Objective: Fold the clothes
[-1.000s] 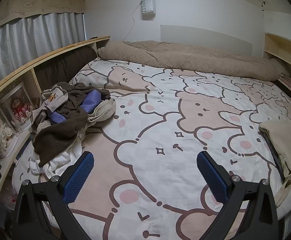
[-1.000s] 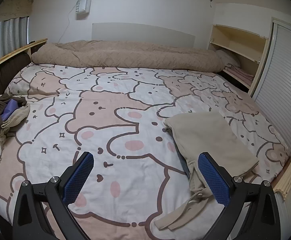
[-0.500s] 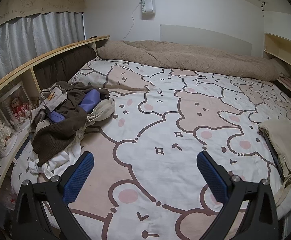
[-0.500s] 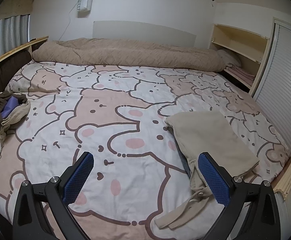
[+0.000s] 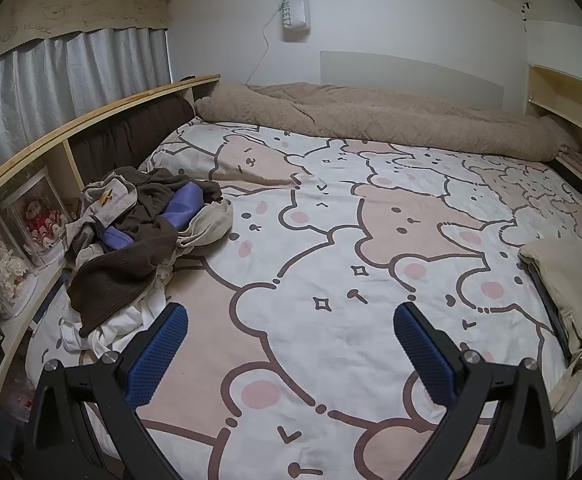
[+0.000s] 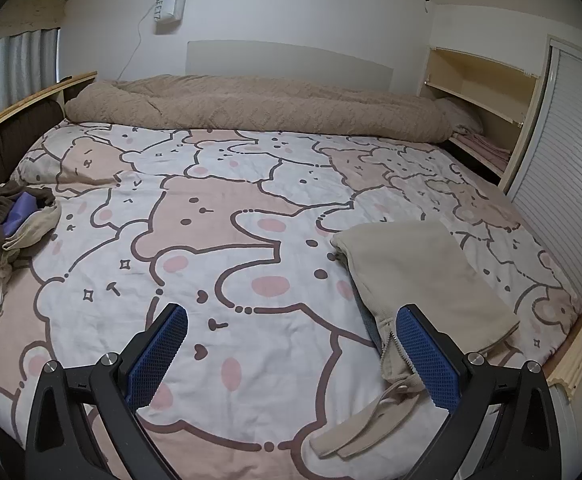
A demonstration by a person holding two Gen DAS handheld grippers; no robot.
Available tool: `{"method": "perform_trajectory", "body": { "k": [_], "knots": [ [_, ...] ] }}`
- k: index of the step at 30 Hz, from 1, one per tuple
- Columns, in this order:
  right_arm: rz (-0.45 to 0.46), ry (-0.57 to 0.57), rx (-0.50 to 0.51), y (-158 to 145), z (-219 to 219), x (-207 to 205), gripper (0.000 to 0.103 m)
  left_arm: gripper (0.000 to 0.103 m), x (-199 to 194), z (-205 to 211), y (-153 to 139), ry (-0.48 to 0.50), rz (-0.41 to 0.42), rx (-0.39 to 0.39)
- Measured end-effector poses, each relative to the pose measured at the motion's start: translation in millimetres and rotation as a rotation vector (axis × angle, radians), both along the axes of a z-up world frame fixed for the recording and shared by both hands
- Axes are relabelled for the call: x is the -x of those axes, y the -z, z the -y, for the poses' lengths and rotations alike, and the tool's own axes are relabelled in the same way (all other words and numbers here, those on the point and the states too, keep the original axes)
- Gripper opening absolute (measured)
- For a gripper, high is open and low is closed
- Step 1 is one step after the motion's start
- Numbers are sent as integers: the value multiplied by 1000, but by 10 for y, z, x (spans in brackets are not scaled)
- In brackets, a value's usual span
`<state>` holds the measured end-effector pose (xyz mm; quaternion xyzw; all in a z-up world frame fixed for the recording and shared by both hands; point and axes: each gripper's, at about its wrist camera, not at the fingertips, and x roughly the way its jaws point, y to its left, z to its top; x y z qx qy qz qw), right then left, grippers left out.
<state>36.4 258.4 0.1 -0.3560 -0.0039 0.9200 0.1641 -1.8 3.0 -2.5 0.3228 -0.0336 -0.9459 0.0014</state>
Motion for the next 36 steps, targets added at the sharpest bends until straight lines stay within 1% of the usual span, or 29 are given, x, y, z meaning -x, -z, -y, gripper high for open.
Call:
{"method": "perform_trajectory", "body": {
  "k": [10,20,23,25,27,28,32,34,36],
  "knots": [
    [4,-8,-16,-7,12,11,103,103,15,-9,21,5,2,1],
    [18,-33,-35,22,133,84,103,103,62,78,84,-2,5,-7],
    [7,-38,-27,28,157,107,103,103,91,110,109,-4,3,-3],
    [-55,-66,-7,-3,186,76,103,103,109,135,127,-5,-1,-2],
    [-145,-109,13,-49,231,16,103,103,126,160,148,-7,-6,-1],
    [-168,-133,16,-55,275,16,103,103,137,173,161,-8,-8,1],
    [-183,-221,3,-42,484,115,103,103,196,249,221,-21,-9,18],
    [-162,-259,28,-19,568,220,103,103,221,301,248,-30,-13,25],
    [-122,-294,76,12,660,410,103,103,246,353,275,-39,-16,32]
  ]
}}
